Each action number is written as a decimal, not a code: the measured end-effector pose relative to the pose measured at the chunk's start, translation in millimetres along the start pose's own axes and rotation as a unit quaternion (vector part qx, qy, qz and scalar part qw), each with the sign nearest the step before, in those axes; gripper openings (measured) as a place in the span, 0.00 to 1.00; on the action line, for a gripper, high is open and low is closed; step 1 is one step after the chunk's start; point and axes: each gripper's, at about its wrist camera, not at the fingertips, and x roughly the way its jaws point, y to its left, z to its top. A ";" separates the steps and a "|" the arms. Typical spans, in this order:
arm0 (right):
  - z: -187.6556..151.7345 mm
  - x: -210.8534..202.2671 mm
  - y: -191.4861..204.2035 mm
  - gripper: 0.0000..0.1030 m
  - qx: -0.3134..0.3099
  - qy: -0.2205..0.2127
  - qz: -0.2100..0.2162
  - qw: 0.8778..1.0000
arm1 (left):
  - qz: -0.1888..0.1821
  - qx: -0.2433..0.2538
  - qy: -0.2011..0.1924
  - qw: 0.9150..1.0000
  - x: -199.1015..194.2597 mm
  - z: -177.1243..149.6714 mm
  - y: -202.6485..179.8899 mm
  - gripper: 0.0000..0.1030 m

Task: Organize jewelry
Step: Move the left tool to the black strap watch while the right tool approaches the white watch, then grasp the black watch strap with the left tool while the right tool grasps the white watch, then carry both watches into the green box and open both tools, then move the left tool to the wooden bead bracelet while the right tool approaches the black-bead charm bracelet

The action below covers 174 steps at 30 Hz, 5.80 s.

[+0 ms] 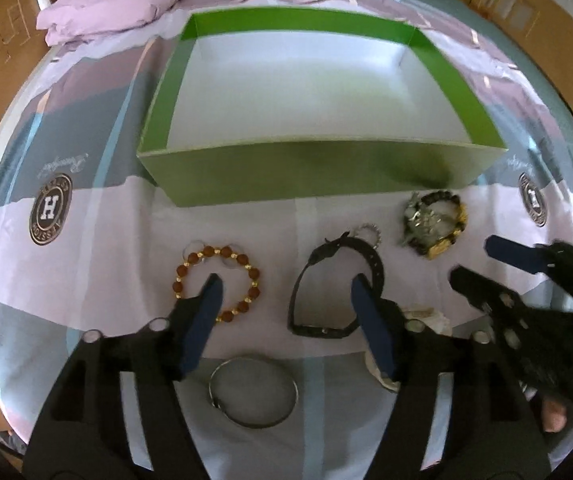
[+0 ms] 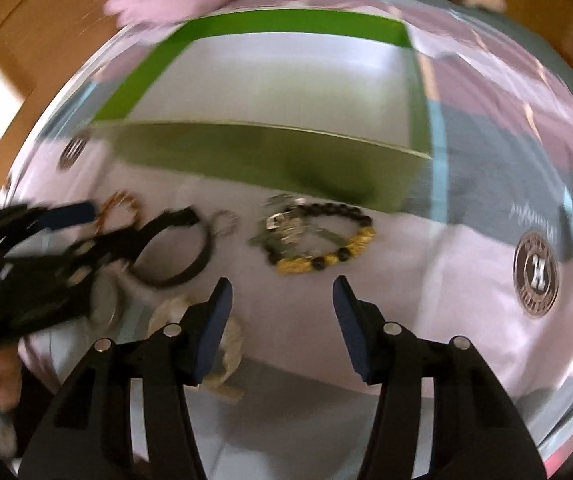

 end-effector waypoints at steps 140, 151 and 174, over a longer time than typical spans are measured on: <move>32.8 5.9 -20.9 0.65 0.022 -0.040 -0.011 0.999 | 0.086 0.020 -0.144 0.986 -54.6 24.5 4.7 0.65; 24.1 41.1 -5.9 0.40 -0.004 -0.005 -0.024 1.000 | 0.098 0.039 -0.145 0.984 -50.1 20.7 -7.1 0.70; 16.8 47.9 -35.9 0.42 0.064 0.015 -0.041 0.997 | 0.021 -0.080 0.026 0.996 14.2 23.1 57.8 0.76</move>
